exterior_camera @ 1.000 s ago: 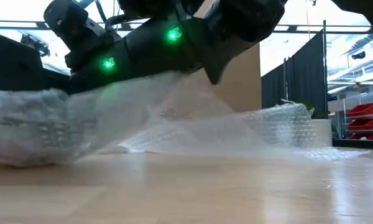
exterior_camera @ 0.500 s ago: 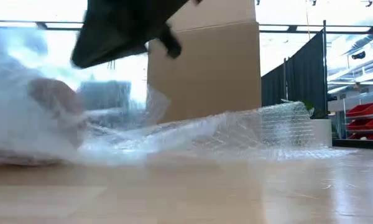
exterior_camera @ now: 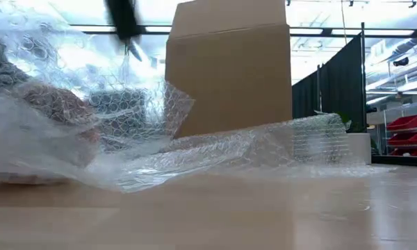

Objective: Wrap mug
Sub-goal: Wrap the orange mug using the transparent bubble wrap

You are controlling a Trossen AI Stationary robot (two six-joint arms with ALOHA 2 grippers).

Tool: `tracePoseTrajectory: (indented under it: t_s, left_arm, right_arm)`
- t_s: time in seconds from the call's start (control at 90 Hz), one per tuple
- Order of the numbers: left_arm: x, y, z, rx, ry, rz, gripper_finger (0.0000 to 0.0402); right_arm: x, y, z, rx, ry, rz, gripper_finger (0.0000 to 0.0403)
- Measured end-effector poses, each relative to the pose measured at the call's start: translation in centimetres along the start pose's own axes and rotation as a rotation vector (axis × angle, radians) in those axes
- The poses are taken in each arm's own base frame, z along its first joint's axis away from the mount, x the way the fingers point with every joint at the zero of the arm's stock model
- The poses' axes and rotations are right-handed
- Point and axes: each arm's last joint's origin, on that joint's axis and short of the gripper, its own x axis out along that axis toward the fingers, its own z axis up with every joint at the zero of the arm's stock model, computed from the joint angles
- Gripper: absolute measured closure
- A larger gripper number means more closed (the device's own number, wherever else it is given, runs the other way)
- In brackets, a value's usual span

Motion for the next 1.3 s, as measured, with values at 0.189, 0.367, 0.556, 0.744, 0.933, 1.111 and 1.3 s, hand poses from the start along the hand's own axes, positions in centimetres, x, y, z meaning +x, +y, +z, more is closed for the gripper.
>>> tracePoseTrajectory:
  t_s: [0.189,0.367,0.556,0.744,0.933,1.111,1.3]
  left_arm:
    - [0.0,0.0,0.0,-0.003,0.001,-0.001,0.0401]
    - [0.0,0.0,0.0,-0.002,0.003,0.000,0.0401]
    - [0.0,0.0,0.0,-0.002,0.002,0.000,0.0401]
    - [0.3,0.0,0.1,-0.006,0.000,0.009,0.0401]
    - [0.6,0.2,0.2,0.002,0.006,0.027,0.0401]
    - [0.6,0.2,0.2,0.006,0.006,0.029,0.0401]
    - [0.6,0.2,0.2,0.009,0.005,0.031,0.0401]
  right_arm:
    - [1.4,-3.5,-2.8,-0.035,-0.033,-0.381,0.0403]
    - [1.5,-5.1,-1.9,-0.070,-0.030,-0.464,0.0403]
    - [1.5,-6.2,-0.5,-0.167,-0.029,-0.492,0.0403]
    - [2.8,-9.1,0.7,-0.237,-0.039,-0.442,0.0403]
    - [4.7,-12.2,0.0,-0.171,-0.089,-0.335,0.0403]
    - [5.0,-12.3,-0.8,-0.132,-0.110,-0.377,0.0403]
    - [4.0,-10.1,-0.6,-0.119,-0.058,-0.380,0.0403]
